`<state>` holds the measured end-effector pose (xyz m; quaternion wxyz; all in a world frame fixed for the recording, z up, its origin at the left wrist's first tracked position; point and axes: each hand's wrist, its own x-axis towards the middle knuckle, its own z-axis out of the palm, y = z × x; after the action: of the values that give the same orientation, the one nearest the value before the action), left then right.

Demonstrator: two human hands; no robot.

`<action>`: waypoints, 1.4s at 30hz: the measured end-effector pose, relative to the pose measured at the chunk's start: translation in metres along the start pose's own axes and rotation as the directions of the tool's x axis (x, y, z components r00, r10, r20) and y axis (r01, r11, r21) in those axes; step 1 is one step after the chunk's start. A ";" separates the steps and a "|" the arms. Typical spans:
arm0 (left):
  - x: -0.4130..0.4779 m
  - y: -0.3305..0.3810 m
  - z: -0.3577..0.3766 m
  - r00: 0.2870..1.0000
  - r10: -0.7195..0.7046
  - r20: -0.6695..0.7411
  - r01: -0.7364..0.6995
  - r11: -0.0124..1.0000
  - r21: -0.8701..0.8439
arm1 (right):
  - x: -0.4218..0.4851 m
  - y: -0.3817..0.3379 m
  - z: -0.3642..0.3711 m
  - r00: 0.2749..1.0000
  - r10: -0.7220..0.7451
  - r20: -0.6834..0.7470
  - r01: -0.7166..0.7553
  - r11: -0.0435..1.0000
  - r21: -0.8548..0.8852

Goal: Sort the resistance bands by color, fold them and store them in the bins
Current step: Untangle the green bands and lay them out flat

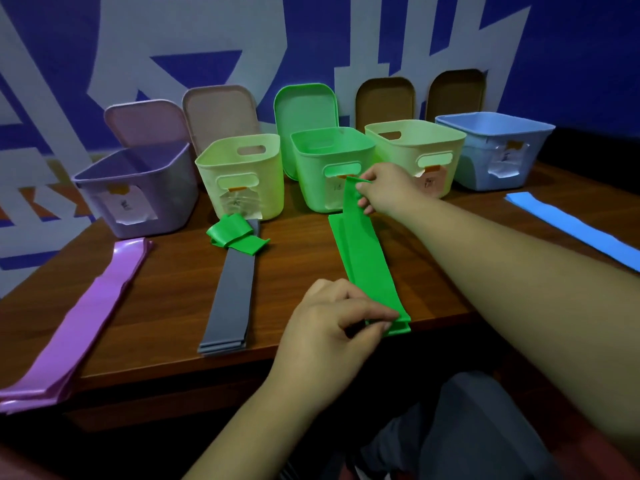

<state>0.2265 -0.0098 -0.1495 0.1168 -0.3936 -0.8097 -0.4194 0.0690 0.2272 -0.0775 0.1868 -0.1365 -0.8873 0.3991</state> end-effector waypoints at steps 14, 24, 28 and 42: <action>-0.003 -0.003 0.008 0.999 0.008 0.050 -0.015 0.989 0.146 | 0.005 0.026 0.026 0.996 -0.081 0.045 0.082 0.996 -0.033; -0.004 -0.005 0.008 0.998 -0.003 0.065 -0.003 0.995 0.098 | 0.009 0.040 0.039 0.999 -0.038 0.021 0.039 0.999 -0.022; -0.005 -0.006 0.008 0.998 0.012 0.069 -0.021 0.992 0.127 | 0.010 0.039 0.041 0.998 -0.058 0.028 0.060 0.995 -0.077; 0.027 0.011 -0.046 0.990 -0.028 0.141 0.031 0.999 -0.014 | 0.000 0.045 0.040 0.994 -0.096 0.044 0.099 0.993 -0.068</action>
<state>0.2102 -0.0271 -0.1011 0.0501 -0.4110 -0.8182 -0.3988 0.0556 0.2302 -0.1357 0.1833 -0.0914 -0.9099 0.3607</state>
